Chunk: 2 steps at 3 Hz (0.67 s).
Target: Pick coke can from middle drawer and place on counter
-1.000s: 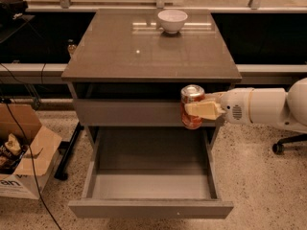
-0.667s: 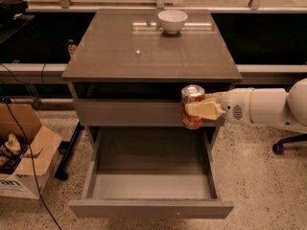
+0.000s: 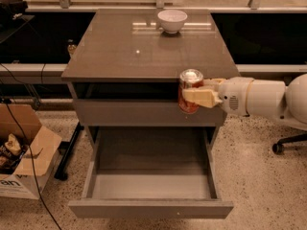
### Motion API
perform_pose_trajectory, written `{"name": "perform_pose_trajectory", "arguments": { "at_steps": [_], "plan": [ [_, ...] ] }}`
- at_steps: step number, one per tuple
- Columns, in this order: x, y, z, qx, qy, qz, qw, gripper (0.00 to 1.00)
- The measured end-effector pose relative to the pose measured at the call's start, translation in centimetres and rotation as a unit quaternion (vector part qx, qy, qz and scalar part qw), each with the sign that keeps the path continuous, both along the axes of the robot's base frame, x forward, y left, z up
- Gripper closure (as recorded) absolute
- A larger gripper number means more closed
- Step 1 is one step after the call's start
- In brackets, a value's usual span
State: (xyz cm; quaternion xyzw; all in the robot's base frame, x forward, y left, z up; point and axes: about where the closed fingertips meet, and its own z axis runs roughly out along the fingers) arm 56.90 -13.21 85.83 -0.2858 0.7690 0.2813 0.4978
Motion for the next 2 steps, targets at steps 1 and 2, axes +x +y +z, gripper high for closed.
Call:
{"name": "perform_pose_trajectory", "arguments": {
  "at_steps": [1, 2],
  "plan": [
    [2.4, 0.5, 3.4, -0.003, -0.046, -0.011, 0.9989, 1.00],
    [5.4, 1.1, 6.7, -0.002, -0.084, -0.018, 0.9963, 1.00]
  ]
}}
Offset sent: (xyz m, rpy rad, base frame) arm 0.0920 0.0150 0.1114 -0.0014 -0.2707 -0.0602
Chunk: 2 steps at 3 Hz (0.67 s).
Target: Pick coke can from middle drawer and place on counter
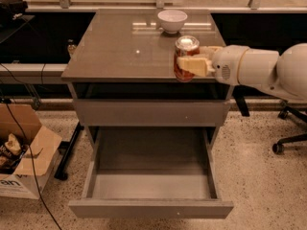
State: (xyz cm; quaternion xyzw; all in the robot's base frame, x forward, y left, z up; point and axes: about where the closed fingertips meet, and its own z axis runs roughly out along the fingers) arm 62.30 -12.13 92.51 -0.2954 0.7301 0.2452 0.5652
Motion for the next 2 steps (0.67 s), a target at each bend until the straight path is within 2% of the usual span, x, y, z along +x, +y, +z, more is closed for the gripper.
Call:
{"name": "perform_pose_trajectory", "arguments": {
  "at_steps": [1, 2],
  "plan": [
    [3.5, 0.9, 1.9, 0.006, -0.021, -0.001, 0.9998, 1.00],
    [6.6, 1.7, 2.5, 0.012, -0.025, 0.004, 0.9996, 1.00]
  ]
}}
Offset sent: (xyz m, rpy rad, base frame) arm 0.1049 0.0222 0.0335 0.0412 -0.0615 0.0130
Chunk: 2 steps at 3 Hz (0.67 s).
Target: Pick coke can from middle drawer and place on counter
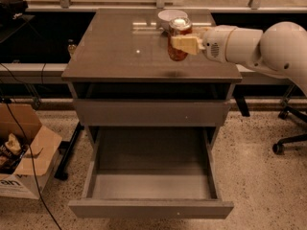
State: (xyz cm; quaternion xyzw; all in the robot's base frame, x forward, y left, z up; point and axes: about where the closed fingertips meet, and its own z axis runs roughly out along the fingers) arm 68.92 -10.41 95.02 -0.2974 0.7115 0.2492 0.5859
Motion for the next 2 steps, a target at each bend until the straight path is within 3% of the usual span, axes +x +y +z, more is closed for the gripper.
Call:
{"name": "perform_pose_trajectory", "arguments": {
  "at_steps": [1, 2],
  "plan": [
    [2.6, 0.1, -0.4, 0.009, 0.004, 0.002, 1.0000, 0.84],
    [4.9, 0.4, -1.1, 0.014, 0.008, 0.006, 0.9999, 0.60]
  ]
}}
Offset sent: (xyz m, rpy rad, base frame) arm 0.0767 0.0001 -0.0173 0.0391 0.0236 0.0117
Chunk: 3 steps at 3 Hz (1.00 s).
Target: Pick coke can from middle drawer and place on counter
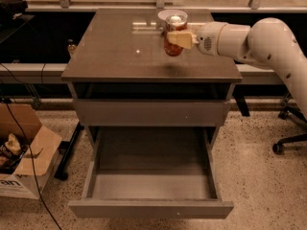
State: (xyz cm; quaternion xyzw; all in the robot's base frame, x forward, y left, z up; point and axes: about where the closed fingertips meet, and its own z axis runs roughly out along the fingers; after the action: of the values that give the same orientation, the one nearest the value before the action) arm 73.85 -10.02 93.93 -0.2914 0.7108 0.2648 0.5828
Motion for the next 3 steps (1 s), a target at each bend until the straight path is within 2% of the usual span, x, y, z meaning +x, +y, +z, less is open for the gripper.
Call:
{"name": "perform_pose_trajectory", "arguments": {
  "at_steps": [1, 2, 3],
  "plan": [
    [1.62, 0.39, -0.77, 0.008, 0.002, 0.008, 0.9999, 0.37],
    [1.77, 0.64, -0.81, 0.009, 0.002, 0.010, 0.9999, 0.14],
    [1.79, 0.93, -0.87, 0.009, 0.002, 0.012, 0.9999, 0.00]
  ]
}}
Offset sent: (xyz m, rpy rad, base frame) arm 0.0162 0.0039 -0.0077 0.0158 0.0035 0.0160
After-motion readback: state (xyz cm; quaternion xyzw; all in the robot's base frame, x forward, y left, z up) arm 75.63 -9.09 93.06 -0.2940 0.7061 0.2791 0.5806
